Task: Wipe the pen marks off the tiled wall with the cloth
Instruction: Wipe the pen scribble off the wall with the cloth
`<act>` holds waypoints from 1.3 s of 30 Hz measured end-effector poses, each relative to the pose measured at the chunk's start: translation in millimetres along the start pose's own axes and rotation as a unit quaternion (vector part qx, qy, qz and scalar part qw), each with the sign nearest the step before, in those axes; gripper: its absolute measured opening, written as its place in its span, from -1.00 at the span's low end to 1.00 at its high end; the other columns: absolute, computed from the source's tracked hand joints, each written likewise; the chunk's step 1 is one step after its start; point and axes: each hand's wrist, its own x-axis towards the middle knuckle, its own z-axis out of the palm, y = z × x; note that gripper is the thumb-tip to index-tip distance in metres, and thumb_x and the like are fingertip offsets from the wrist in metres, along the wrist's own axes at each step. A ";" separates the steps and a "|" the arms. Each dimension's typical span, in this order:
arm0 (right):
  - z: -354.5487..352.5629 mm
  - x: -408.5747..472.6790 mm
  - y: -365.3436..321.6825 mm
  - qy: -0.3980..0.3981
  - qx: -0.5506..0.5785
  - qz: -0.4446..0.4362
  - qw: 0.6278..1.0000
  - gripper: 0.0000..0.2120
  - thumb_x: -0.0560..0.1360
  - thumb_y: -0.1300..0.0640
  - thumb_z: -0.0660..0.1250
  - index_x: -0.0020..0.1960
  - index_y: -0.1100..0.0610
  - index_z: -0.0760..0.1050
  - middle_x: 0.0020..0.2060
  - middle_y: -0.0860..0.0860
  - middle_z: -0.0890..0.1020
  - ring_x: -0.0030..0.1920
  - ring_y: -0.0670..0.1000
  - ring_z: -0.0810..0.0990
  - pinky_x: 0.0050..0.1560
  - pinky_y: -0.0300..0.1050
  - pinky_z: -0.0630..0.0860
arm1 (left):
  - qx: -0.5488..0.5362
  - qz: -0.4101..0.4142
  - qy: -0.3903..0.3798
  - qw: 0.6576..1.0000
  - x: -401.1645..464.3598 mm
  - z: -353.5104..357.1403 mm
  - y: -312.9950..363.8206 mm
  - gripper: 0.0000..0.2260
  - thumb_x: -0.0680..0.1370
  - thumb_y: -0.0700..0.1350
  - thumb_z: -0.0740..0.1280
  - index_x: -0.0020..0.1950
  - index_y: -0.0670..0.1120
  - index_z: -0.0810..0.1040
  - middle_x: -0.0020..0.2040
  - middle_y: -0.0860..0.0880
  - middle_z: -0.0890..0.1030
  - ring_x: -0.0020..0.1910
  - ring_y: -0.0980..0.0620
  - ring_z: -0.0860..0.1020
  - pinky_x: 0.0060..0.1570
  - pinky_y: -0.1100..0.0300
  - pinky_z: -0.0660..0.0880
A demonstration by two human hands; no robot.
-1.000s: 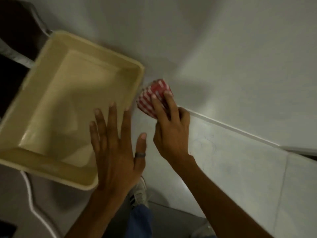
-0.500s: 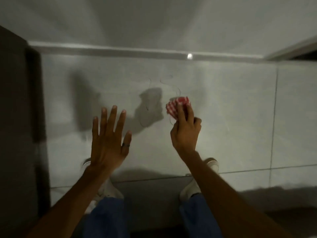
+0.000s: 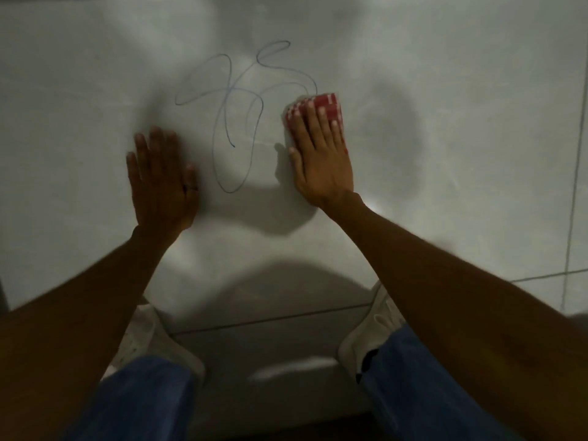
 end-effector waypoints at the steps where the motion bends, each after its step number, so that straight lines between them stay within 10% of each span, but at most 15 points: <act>1: 4.3 2.6 1.8 0.000 -0.012 -0.015 1.000 -0.39 0.77 -0.09 -0.04 0.75 0.15 0.01 0.75 0.18 0.04 0.76 0.21 -0.02 0.77 0.19 -0.08 | -0.005 0.001 0.002 1.000 2.7 6.5 -2.1 -0.40 0.80 0.14 -0.08 0.80 -0.11 0.04 0.80 -0.23 0.07 0.78 -0.31 0.02 0.74 -0.26 -0.03; 8: 26.6 14.4 6.3 0.076 -0.052 -0.007 0.996 -0.32 0.75 -0.18 -0.04 0.74 0.17 0.04 0.74 0.17 0.08 0.76 0.19 0.03 0.76 0.18 -0.04 | 0.012 0.003 0.123 0.992 2.3 39.0 -8.7 -0.43 0.80 0.11 0.02 0.81 -0.03 0.08 0.80 -0.16 0.13 0.78 -0.24 0.09 0.75 -0.20 -0.01; 20: 4.2 63.1 10.7 0.099 -0.061 0.002 0.993 -0.31 0.74 -0.23 0.02 0.75 0.08 0.02 0.74 0.22 0.01 0.75 0.27 -0.06 0.75 0.26 -0.08 | -0.043 0.007 0.115 0.992 3.0 34.1 -9.1 -0.42 0.76 0.11 0.06 0.78 -0.03 0.19 0.78 -0.17 0.19 0.77 -0.26 0.13 0.74 -0.24 0.02; 30: 55.3 -78.8 14.4 0.056 -0.080 -0.005 0.995 -0.29 0.72 -0.22 0.06 0.75 0.09 0.00 0.76 0.16 -0.03 0.76 0.23 -0.11 0.75 0.24 -0.02 | -0.044 0.007 0.140 0.989 5.8 42.9 -11.3 -0.39 0.75 0.15 0.01 0.79 -0.01 0.16 0.79 -0.13 0.16 0.77 -0.26 0.12 0.75 -0.17 -0.08; 39: 3.3 78.0 16.4 0.071 -0.098 0.015 0.993 -0.34 0.75 -0.17 0.02 0.76 0.06 -0.03 0.76 0.15 -0.01 0.76 0.23 -0.12 0.75 0.20 -0.07 | -0.038 0.010 0.148 0.988 6.5 41.4 -9.9 -0.39 0.75 0.16 0.04 0.78 -0.02 0.17 0.78 -0.15 0.18 0.76 -0.27 0.15 0.75 -0.14 -0.11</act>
